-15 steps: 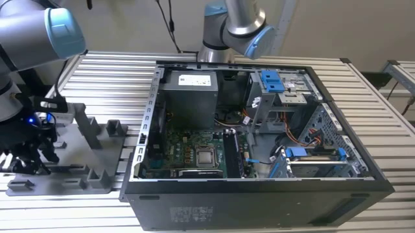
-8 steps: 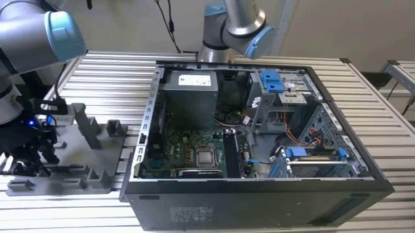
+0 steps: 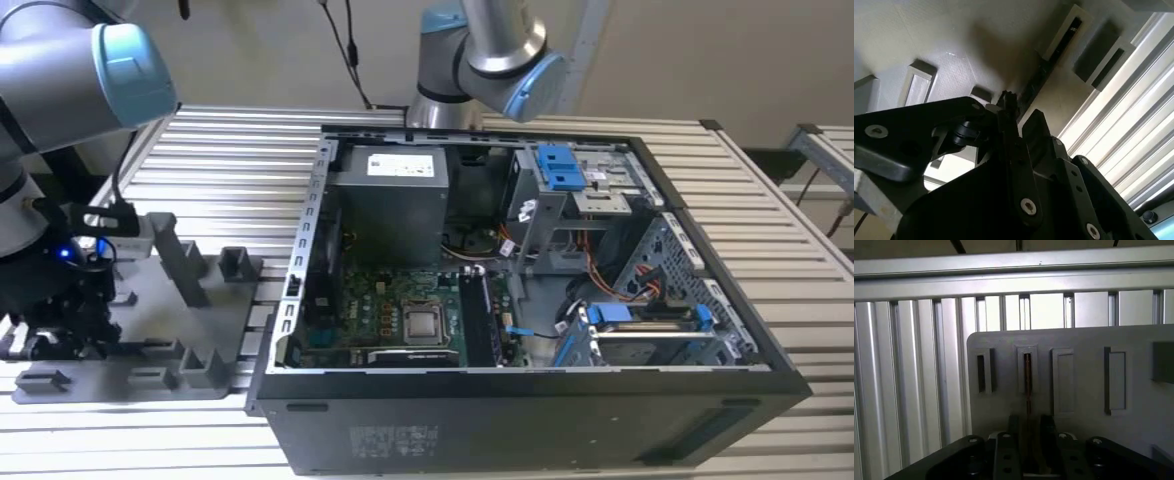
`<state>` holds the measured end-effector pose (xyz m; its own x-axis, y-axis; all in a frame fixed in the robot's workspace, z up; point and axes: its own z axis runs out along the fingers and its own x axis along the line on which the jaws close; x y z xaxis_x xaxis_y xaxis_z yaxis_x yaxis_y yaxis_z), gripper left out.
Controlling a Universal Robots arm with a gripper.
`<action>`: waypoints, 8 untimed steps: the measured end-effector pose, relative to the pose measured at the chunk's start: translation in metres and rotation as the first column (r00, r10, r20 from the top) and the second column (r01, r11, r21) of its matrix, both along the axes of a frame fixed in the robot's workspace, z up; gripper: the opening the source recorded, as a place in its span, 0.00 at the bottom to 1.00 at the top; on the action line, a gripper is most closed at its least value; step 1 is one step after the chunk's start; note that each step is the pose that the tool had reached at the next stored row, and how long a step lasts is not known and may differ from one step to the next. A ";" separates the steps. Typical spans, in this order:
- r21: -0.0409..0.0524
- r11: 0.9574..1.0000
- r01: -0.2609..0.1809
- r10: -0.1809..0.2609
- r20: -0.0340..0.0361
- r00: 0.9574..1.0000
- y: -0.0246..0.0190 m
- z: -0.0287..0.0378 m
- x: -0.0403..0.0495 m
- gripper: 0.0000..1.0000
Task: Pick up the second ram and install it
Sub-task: 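Pick up the second ram and move it above second insertion slot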
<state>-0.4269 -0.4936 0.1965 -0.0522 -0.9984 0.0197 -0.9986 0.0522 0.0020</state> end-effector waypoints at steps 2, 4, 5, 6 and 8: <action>0.000 1.000 0.000 0.000 0.000 1.000 0.0000 0.0000 0.0000 0.27; 0.000 1.000 0.000 0.000 0.001 1.000 0.0000 -0.0002 -0.0001 0.27; 0.000 1.000 -0.001 0.001 0.004 1.000 0.0000 -0.0003 -0.0003 0.27; -0.001 1.000 -0.002 0.002 0.009 1.000 0.0000 -0.0004 -0.0005 0.27; -0.001 1.000 -0.003 0.003 0.013 1.000 0.0000 -0.0004 -0.0008 0.27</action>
<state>-0.4278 -0.4936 0.1961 -0.0491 -0.9986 0.0201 -0.9987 0.0489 -0.0113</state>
